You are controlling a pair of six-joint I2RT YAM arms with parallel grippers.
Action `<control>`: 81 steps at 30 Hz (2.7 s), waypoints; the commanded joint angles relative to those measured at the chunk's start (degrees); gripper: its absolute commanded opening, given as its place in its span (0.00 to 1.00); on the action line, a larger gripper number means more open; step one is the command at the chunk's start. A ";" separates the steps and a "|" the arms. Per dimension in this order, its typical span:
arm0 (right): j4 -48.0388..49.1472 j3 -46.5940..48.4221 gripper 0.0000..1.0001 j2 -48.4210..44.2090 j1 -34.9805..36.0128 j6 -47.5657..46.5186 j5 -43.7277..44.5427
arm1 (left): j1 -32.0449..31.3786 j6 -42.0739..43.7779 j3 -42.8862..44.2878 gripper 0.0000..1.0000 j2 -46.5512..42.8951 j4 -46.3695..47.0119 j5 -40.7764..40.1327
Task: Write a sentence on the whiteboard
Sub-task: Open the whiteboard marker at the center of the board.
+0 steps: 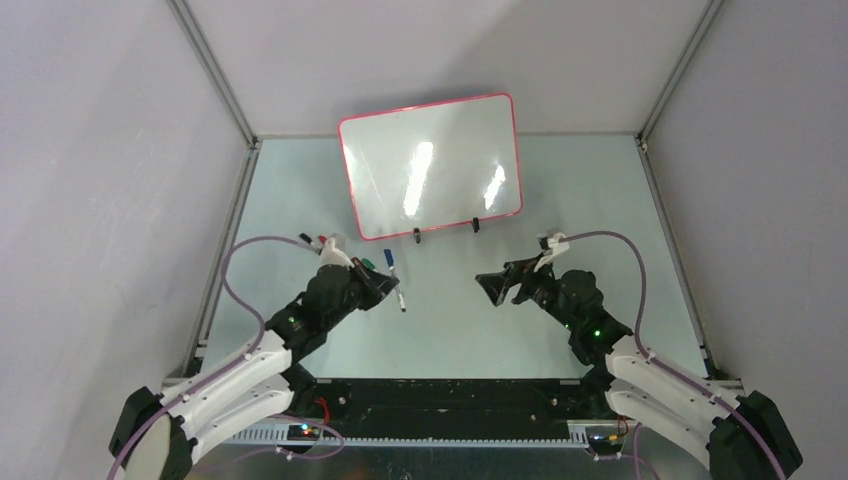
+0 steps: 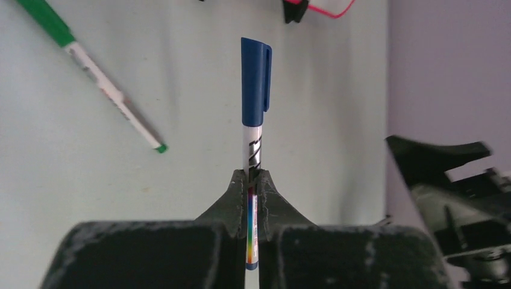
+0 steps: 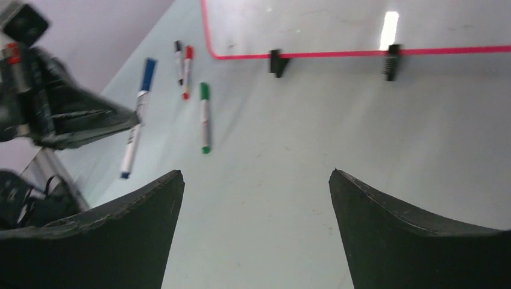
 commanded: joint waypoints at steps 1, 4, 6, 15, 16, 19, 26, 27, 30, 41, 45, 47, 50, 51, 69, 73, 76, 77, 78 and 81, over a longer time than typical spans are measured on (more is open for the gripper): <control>6.86 2.01 0.94 0.28 5.18 -2.82 -3.52 | -2.97 -17.43 -6.75 0.00 -0.95 24.45 -4.02; 9.12 1.61 0.91 0.52 6.93 -1.78 -4.92 | -4.63 -20.68 -8.82 0.00 1.03 34.89 -7.57; 10.84 1.61 0.89 1.38 7.58 0.14 -6.14 | -5.79 -21.47 -8.78 0.00 2.42 38.36 -8.90; 19.55 1.77 0.77 8.31 10.15 2.60 -9.40 | -12.81 -21.39 -3.84 0.00 11.03 48.25 -13.07; 19.76 1.74 0.75 8.55 10.45 2.56 -9.43 | -13.13 -20.36 -3.12 0.00 12.29 49.59 -13.04; 19.12 1.74 0.73 7.87 11.24 1.69 -8.92 | -14.71 -18.44 -2.24 0.00 14.30 51.19 -13.78; 18.55 1.35 0.71 6.00 11.62 1.23 -8.57 | -16.28 -15.92 -1.54 0.00 15.88 52.06 -16.13; 18.42 1.27 0.71 5.51 11.64 1.22 -8.49 | -16.41 -15.90 -1.50 0.00 16.28 52.01 -16.34; 18.30 0.95 0.70 4.54 11.70 1.17 -8.11 | -16.78 -15.92 -1.35 0.00 17.45 52.60 -16.63; 18.60 0.88 0.44 5.25 11.99 1.96 -5.66 | -19.89 -17.89 1.80 0.00 26.79 60.25 -14.47; 18.03 0.93 0.27 5.20 12.00 1.60 -4.68 | -20.40 -18.35 1.66 0.00 28.41 62.84 -14.62; 17.22 0.97 0.21 4.66 11.98 1.26 -3.73 | -20.51 -18.43 1.55 0.00 28.51 63.17 -14.64; 15.94 0.96 0.05 3.33 11.98 0.94 -2.15 | -20.49 -18.44 1.41 0.01 28.14 62.82 -14.62; 15.36 0.95 0.00 3.11 11.95 0.70 -1.57 | -20.56 -18.50 1.32 0.01 28.02 62.71 -14.64; 12.83 1.61 0.00 1.58 11.41 -2.86 -8.36 | -13.53 -5.86 8.60 0.82 6.27 19.06 -19.47; 11.52 2.28 0.00 1.56 11.08 -3.83 -11.40 | -7.76 -2.14 11.56 0.76 7.84 14.17 -8.76; 11.33 2.28 0.00 1.52 10.67 -3.89 -12.61 | -5.77 1.04 13.60 0.72 9.62 12.03 -1.96; 11.33 2.27 0.00 1.50 10.64 -3.91 -12.91 | -5.63 2.01 14.21 0.72 9.92 11.69 -0.36; 11.34 2.31 0.00 1.48 10.50 -3.86 -13.03 | -5.55 2.38 14.37 0.71 10.48 11.53 0.35; 11.42 2.31 0.00 1.77 10.34 -3.75 -13.34 | -5.49 3.16 14.46 0.69 11.53 12.82 3.47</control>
